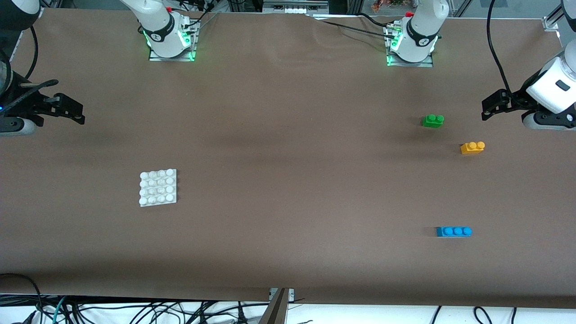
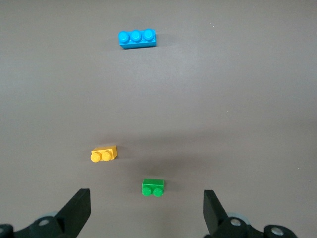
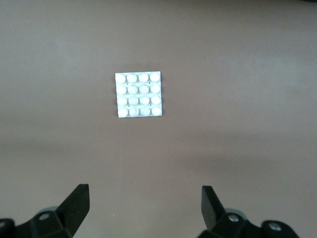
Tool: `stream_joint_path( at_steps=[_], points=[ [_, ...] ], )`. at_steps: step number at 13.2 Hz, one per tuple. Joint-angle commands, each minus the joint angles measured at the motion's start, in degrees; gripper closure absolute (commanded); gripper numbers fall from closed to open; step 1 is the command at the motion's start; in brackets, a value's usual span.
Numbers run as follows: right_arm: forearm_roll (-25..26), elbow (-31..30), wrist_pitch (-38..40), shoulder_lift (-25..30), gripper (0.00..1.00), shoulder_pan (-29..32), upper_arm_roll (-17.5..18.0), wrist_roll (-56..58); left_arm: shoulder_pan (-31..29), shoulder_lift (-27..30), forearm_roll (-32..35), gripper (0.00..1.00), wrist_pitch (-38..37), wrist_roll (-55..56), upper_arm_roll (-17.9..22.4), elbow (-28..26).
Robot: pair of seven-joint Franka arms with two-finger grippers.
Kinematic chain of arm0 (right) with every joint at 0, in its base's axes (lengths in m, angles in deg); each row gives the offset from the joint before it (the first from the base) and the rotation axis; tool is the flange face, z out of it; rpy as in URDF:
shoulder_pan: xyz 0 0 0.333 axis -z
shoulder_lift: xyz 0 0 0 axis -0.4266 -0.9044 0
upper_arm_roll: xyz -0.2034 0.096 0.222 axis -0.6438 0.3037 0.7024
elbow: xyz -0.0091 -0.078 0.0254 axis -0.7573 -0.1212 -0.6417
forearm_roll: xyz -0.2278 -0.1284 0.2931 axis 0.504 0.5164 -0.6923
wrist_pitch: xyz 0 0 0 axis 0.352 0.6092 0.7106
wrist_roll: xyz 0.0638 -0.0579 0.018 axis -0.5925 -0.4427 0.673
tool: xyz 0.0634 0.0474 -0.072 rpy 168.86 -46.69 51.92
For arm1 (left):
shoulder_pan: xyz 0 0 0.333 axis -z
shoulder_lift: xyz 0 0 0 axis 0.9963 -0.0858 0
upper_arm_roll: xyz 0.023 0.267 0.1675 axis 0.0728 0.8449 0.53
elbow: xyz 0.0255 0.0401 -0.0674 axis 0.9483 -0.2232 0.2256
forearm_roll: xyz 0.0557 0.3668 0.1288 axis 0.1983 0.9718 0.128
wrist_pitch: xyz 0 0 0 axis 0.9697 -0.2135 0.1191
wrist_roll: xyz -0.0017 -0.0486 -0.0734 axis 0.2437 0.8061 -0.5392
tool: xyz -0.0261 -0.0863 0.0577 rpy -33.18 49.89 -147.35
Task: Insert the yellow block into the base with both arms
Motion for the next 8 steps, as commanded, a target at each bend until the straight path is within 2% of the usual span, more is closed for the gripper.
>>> stream_joint_path(
  at_steps=[1,8],
  points=[
    [0.3,1.7,0.3,-0.6,0.0,0.1,0.1,-0.5,-0.5,-0.6,-0.7,0.0,-0.8,0.3,-0.3,1.5],
    [0.1,1.2,1.2,-0.9,0.0,0.1,0.1,0.9,-0.5,-0.6,-0.7,0.0,-0.8,0.3,-0.3,1.5]
  ],
)
